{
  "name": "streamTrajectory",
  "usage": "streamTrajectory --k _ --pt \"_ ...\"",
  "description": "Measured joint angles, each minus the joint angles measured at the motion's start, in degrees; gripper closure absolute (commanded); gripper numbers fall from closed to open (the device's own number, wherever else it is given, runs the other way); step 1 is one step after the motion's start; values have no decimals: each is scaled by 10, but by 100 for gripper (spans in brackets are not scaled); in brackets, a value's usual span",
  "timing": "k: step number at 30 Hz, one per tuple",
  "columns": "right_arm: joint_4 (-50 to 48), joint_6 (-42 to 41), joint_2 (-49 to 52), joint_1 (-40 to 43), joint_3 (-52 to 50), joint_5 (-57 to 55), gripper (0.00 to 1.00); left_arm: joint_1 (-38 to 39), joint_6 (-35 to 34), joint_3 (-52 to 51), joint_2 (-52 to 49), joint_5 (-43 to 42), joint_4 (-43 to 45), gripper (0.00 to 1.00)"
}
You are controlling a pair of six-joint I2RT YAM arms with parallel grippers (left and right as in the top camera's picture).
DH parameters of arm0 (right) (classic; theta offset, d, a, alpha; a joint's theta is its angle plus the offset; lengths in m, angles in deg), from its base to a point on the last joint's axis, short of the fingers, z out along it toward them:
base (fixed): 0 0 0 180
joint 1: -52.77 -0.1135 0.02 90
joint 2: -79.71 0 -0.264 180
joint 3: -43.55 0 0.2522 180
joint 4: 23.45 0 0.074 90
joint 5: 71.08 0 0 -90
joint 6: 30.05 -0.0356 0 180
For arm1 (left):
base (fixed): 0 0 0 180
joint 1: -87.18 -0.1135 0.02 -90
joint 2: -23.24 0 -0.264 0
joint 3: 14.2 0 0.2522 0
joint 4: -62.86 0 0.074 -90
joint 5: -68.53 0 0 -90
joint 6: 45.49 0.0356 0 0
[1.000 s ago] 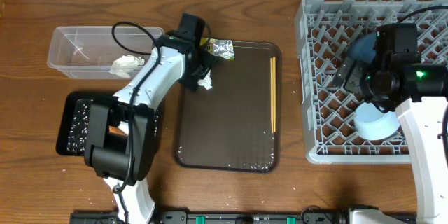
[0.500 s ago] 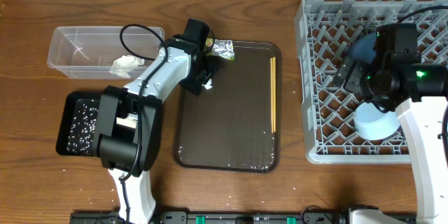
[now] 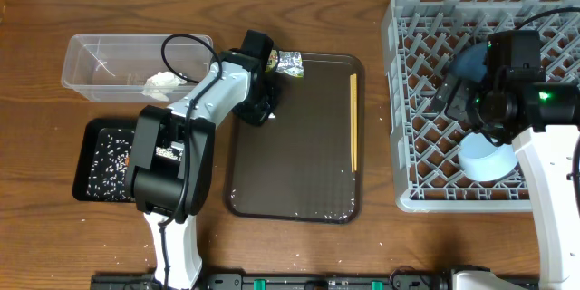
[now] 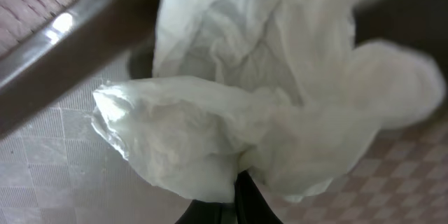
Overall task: Sort waste into correct bins and load items into the dishwasher rack
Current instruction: 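Grasp the white tissue with the left gripper and carry it left to the clear bin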
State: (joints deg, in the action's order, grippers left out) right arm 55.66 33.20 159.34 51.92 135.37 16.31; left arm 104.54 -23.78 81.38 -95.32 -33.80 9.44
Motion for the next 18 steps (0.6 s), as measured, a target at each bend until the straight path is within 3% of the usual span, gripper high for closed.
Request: streamTrajectory --k 9,14,18 --pt "0 0 0 0 0 0 1 4 28 -3 116 -3 -2 94" --pt "0 0 0 0 0 0 1 6 40 -3 214 109 -6 89" --pt "0 0 0 0 0 0 1 -15 43 -3 228 183 -9 90"
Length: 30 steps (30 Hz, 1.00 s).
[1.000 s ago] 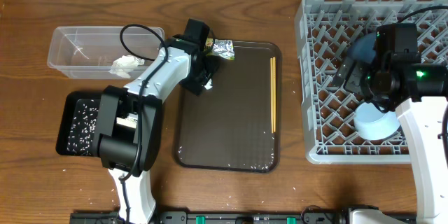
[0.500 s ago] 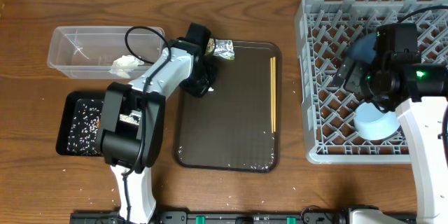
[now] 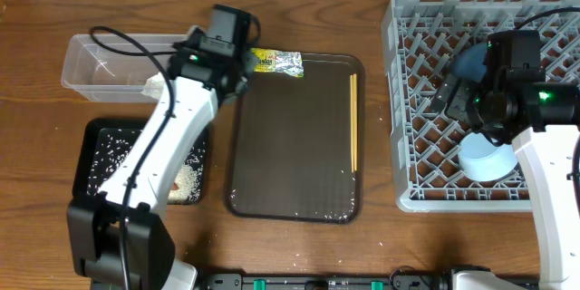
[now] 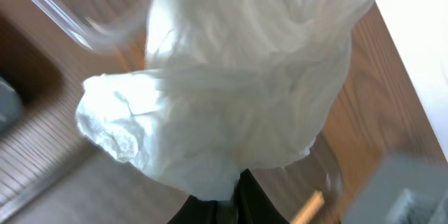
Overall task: Sort waste into correct bins and load items into the dishwasher rack
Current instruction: 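Grasp the white tissue with the left gripper and carry it left to the clear bin, then release the tissue into the clear bin and swing the left gripper back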
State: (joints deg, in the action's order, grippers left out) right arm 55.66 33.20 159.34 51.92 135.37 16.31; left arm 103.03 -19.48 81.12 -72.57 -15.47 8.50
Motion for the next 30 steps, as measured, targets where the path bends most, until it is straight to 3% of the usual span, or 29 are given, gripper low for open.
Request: streamTrajectory --k 5,6,8,9,14,20,30 --pt "0 0 0 0 0 0 1 -63 4 0 -19 39 0 89" --pt "0 0 0 0 0 0 1 -80 6 0 -24 45 1 79" --pt "0 0 0 0 0 0 1 -103 10 0 -33 51 2 19" --pt "0 0 0 0 0 0 1 -119 10 0 -37 54 2 14" --pt "0 0 0 0 0 0 1 -155 12 0 -48 38 4 12" --pt "0 0 0 0 0 0 1 -143 15 0 -49 -45 26 12" --pt "0 0 0 0 0 0 1 1 7 0 -64 -126 184 11"
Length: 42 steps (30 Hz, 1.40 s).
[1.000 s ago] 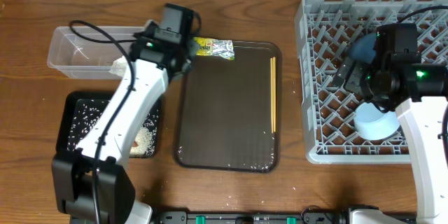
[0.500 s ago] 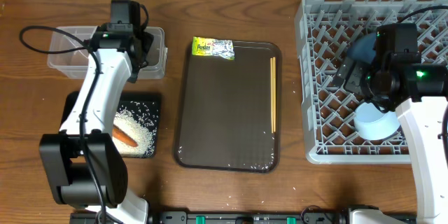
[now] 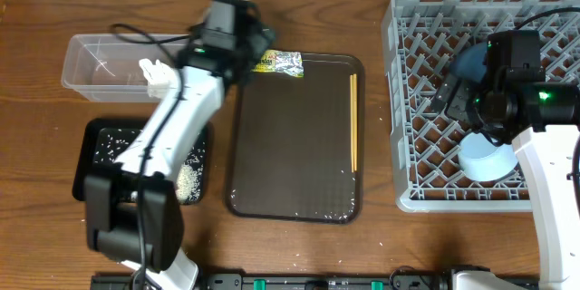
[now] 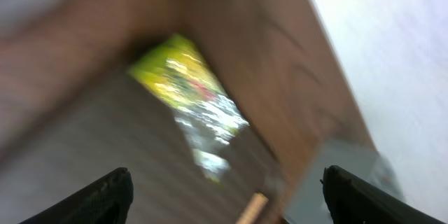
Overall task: Sort waste into correct bins and load items into the dishwasher rack
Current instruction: 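Release the tissue into the clear bin and swing the left gripper back, then grasp the yellow Pandan wrapper on the brown tray with the left gripper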
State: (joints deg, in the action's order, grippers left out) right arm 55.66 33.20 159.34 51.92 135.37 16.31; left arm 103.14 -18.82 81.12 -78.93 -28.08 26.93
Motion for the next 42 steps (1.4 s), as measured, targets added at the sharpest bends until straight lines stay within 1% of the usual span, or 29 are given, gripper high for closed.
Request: streamTrajectory --k 2,4,8,13,18,20,26,28,29,31,39,42 --pt "0 0 0 0 0 0 1 23 -12 0 -17 -6 43 11" --pt "0 0 0 0 0 0 1 36 -26 0 -37 -10 62 11" --pt "0 0 0 0 0 0 1 45 -56 0 -92 -12 70 11" --pt "0 0 0 0 0 0 1 44 -76 0 -151 -18 70 10" --pt "0 0 0 0 0 0 1 44 -102 0 -179 -23 89 11" --pt "0 0 0 0 0 0 1 44 -108 0 -181 -23 97 21" --pt "0 0 0 0 0 0 1 44 -120 0 -181 -25 104 74" --pt "0 0 0 0 0 0 1 44 -117 0 -181 -25 104 87" --pt "0 0 0 0 0 0 1 44 -120 0 -181 -25 104 92" --pt "0 0 0 0 0 0 1 44 -119 0 -181 -25 104 94" --pt "0 0 0 0 0 0 1 44 -119 0 -179 -69 101 94" --pt "0 0 0 0 0 0 1 44 -113 -1 -164 -76 94 94"
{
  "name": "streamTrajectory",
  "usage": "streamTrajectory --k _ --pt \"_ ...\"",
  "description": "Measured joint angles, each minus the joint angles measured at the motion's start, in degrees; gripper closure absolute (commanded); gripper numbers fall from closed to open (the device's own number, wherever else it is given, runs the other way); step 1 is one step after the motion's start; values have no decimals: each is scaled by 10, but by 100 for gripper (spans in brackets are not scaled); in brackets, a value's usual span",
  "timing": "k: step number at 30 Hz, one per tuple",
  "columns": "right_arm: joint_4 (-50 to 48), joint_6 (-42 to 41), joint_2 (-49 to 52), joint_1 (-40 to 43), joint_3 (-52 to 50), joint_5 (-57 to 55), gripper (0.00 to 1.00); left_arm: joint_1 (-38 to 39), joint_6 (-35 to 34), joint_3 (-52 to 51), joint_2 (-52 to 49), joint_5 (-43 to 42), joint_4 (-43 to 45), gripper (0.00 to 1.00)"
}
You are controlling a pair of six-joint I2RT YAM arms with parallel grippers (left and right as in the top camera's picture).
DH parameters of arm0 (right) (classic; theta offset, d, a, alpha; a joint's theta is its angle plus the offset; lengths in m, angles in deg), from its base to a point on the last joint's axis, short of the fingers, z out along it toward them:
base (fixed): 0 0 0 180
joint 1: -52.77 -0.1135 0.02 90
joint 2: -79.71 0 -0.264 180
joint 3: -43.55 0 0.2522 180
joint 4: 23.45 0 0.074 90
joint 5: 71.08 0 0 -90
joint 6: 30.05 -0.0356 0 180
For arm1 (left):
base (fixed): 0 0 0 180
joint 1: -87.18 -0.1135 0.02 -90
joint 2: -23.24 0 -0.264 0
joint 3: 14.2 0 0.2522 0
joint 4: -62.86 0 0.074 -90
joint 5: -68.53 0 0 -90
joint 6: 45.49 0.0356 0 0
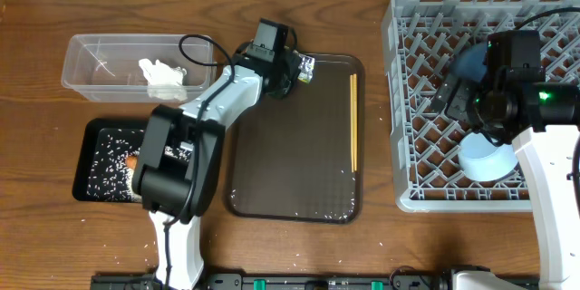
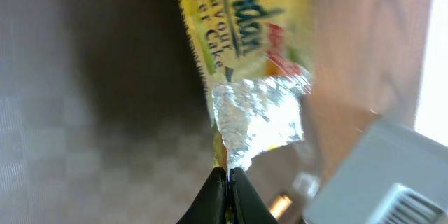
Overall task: Sort waste into correct bins and load items into the dishwasher rack
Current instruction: 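Grasp the yellow Pandan wrapper on the brown tray with the left gripper, then carry the wrapper left and drop it into the clear bin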
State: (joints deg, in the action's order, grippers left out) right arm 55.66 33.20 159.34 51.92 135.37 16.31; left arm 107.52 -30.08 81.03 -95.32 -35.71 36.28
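Observation:
My left gripper (image 1: pixel 292 66) is shut on a yellow and silver snack wrapper (image 1: pixel 306 67) at the back edge of the brown tray (image 1: pixel 294 172). In the left wrist view the wrapper (image 2: pixel 241 35) hangs from the closed fingertips (image 2: pixel 219 185), pinched by its silver end. A pair of wooden chopsticks (image 1: pixel 353 122) lies along the tray's right side. My right gripper (image 1: pixel 450 100) hovers over the grey dishwasher rack (image 1: pixel 426 190), beside a blue dish (image 1: pixel 469 60); whether its fingers are open or shut does not show. A white bowl (image 1: pixel 483 160) sits in the rack.
A clear plastic bin (image 1: pixel 91 77) at the back left holds a crumpled white tissue (image 1: pixel 161 72). In front of it stands a black tray (image 1: pixel 104 159) scattered with white crumbs and food scraps. Brown wooden table surrounds everything.
My left gripper was open above the wrapper at the tray's back left corner. Now it is lower and shut on the wrapper's silver end. The right arm has not moved.
My left gripper first held a white tissue over the tray's back left corner, then held it beside the clear bin. After that the tissue lay in the bin and the gripper was open near the wrapper. Now it grips the wrapper.

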Motion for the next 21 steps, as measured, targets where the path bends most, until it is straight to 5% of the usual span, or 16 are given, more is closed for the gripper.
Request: streamTrajectory --k 10,19,21 --pt "0 0 0 0 0 0 1 -72 102 0 200 131 -117 94" --pt "0 0 0 0 0 0 1 -204 118 0 196 197 -237 94" --pt "0 0 0 0 0 0 1 -222 119 -1 193 211 -245 79"
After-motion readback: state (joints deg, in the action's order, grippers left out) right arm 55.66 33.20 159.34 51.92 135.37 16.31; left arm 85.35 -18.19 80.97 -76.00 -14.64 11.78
